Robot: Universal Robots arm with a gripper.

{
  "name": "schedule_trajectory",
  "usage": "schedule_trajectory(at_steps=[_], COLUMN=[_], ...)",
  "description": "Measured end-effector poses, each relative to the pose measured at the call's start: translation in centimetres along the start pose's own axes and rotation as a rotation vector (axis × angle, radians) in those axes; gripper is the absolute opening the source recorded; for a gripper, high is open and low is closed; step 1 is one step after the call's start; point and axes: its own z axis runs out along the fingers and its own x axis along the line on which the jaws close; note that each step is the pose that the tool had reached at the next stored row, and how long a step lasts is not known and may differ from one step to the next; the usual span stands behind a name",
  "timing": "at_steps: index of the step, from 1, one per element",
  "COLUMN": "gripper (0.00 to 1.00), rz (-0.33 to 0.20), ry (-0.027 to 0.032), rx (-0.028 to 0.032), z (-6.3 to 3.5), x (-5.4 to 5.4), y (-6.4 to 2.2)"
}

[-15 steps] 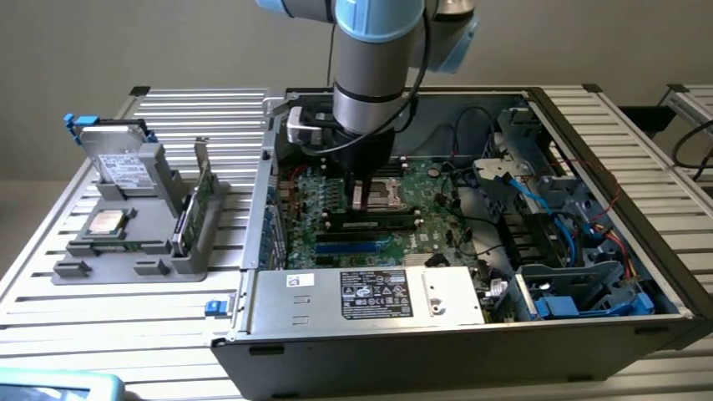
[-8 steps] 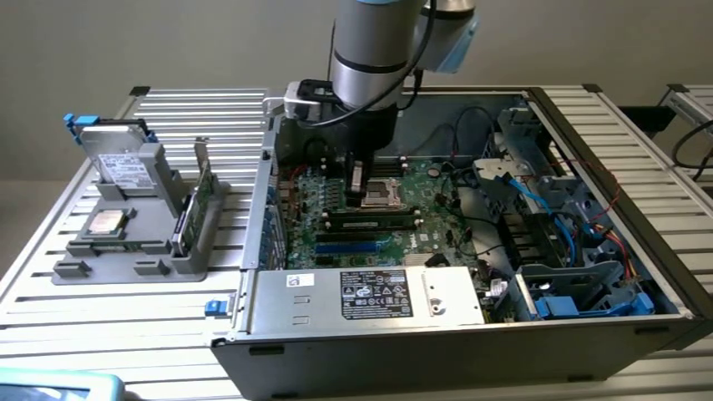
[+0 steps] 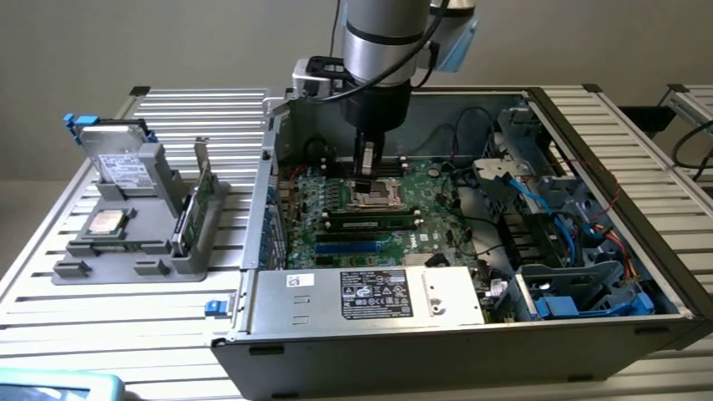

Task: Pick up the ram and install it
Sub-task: 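Press down the ram until it locks into place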

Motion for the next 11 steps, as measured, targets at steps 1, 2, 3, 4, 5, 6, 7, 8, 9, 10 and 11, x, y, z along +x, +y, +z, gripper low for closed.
schedule_trajectory(at_steps=[1, 2, 3, 4, 5, 6, 7, 8, 9, 10, 11], gripper=[0.11, 0.11, 0.11, 0.11, 0.11, 0.11, 0.11, 0.11, 0.11, 0.11, 0.11], rz=[-0.002, -0.005, -0.010, -0.017, -0.027, -0.040, -0.054, -0.069, -0.082, -0.093, -0.104], ry=[-0.0037, -0.0097, -0.0169, -0.0221, -0.0254, -0.0260, -0.0258, -0.0257, -0.0254, -0.0252, -0.0253], rx=[-0.0007, -0.0018, -0.0030, -0.0042, -0.0048, -0.0051, -0.0051, -0.0045, -0.0028, -0.0001, 0.0038], z=[-0.16, -0.37, -0.58, -0.78, -0.93, -1.03, -1.09, -1.12, -1.13, -1.13, -1.14], x=[0.03, 0.11, 0.20, 0.27, 0.31, 0.33, 0.34, 0.36, 0.36, 0.38, 0.40], y=[-0.10, -0.15, -0.16, -0.17, -0.16, -0.15, -0.15, -0.15, -0.16, -0.17, -0.17])
